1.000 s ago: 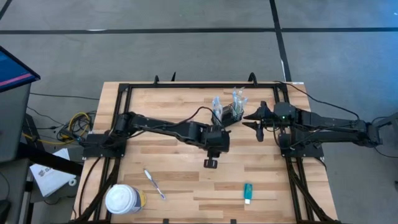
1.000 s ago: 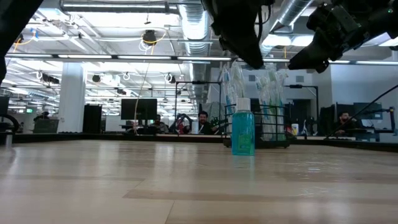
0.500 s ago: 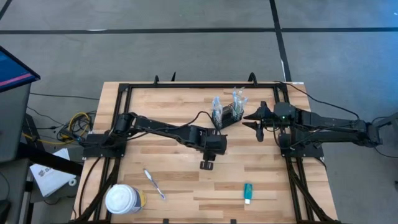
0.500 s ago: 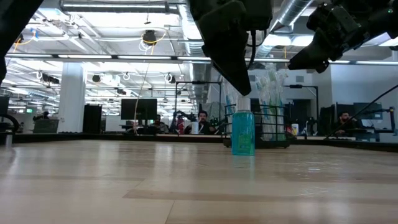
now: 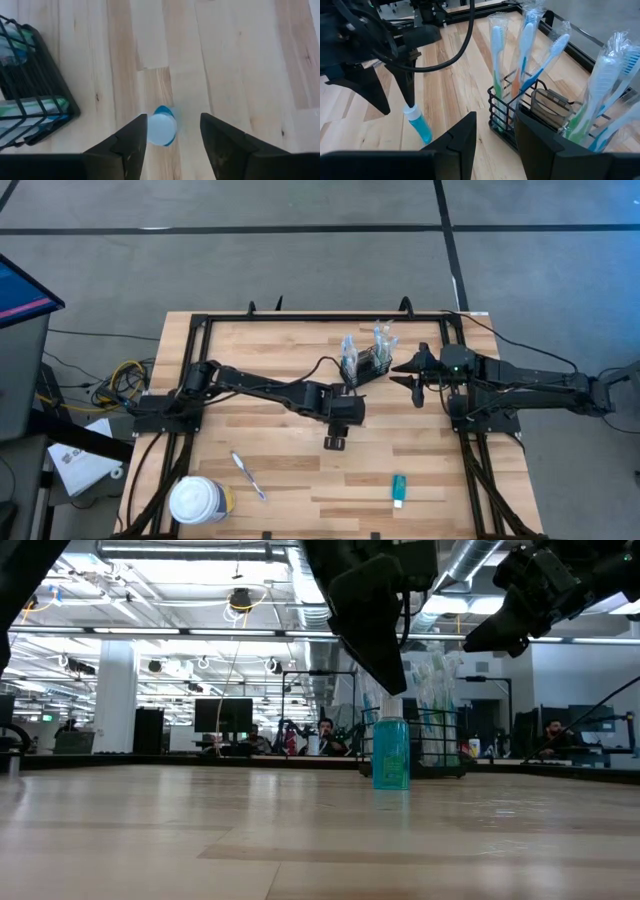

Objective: Pick & Place toothbrushing station
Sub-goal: Put the mouthwash bottle into the mesh organizer

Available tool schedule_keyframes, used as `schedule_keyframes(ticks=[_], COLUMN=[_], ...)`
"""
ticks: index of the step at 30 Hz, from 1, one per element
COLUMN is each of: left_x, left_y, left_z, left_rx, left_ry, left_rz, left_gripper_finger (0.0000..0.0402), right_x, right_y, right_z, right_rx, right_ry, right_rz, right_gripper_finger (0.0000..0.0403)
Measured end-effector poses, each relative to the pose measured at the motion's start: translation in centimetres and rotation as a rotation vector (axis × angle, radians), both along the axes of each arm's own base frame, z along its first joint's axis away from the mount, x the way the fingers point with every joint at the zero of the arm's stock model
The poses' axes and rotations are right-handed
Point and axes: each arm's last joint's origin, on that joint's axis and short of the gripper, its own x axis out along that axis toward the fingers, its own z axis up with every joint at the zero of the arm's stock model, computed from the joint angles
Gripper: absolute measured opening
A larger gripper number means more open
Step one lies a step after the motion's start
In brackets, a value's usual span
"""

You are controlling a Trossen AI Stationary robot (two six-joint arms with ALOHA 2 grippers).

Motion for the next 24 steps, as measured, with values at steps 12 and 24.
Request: schedule_keyframes(ticks=[12, 24], left_x=[-0.2, -0.3], left_y=[1.6, 0.7], left_z=[-2.2, -2.4], left_rx=[-0.049, -0.127], left_ry=[0.007, 0.021], left_rz=[0.043, 0.024], left_gripper_finger=[0.0199, 0.0200], right_x=[0.0, 0.1], right_y=[0.0, 0.0], right_z=[0.0, -0.2], right_rx=[0.000, 0.003], right_ry=[0.000, 0.014], right_rz=[0.000, 0.000], right_gripper_finger=[0.0123, 0.0123])
